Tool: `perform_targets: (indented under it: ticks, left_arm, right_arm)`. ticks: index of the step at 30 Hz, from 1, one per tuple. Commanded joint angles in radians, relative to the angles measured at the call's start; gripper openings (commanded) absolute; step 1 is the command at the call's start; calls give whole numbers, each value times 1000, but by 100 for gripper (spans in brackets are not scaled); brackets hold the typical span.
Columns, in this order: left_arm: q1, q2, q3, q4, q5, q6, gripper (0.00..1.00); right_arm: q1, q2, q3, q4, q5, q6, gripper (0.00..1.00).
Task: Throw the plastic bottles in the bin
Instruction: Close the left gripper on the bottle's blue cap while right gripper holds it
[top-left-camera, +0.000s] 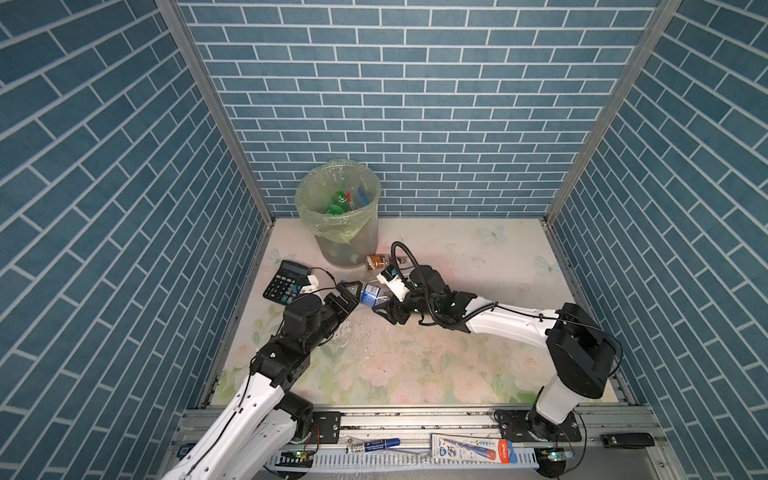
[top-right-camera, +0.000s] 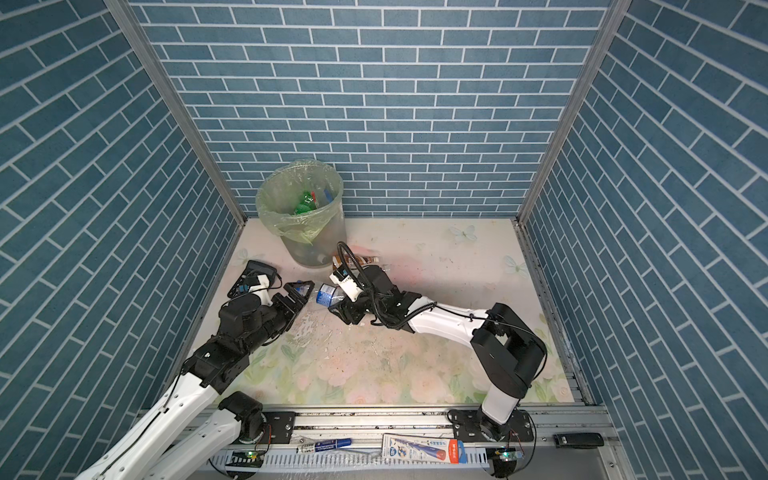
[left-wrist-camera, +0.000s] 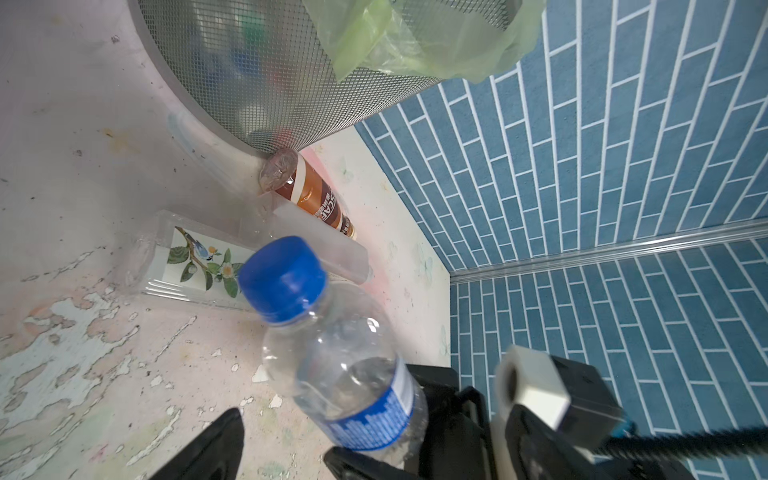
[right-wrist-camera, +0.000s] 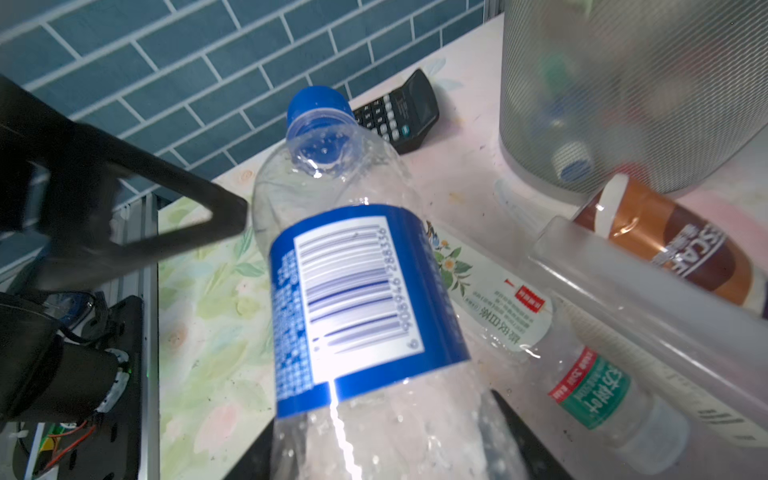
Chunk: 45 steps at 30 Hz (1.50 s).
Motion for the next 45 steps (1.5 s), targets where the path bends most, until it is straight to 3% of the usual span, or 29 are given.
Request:
perform_targets:
  ticks: [1,14,22,30,36,38,45]
  left_arm:
    - [3,67,65,74,4,-29,99]
    - [-13,177,95,222,-26,-65,98]
    - [-18,167,74,253,-35,-55,75]
    - [-34,188,83,251,-22,-31,73]
    - [-37,172,71,245,-43,-23,57]
    - [-37,163,70,237,-54,-15,52]
    - [-36,175,101,195,-60,20,51]
  right_arm:
    - [-7,-52,4,-22,15,14,47]
    - [-10,-134,6,-7,-8,39,46]
    - [-8,-151,-15,31,-29,69,46]
    - [-7,-138,-7,40,-52,89,46]
    - [-7,-144,-16,53,-51,93,46]
    - [-7,-148,-21,54,-47,93,49]
    - [-7,-163,-25,43,-44,84,62]
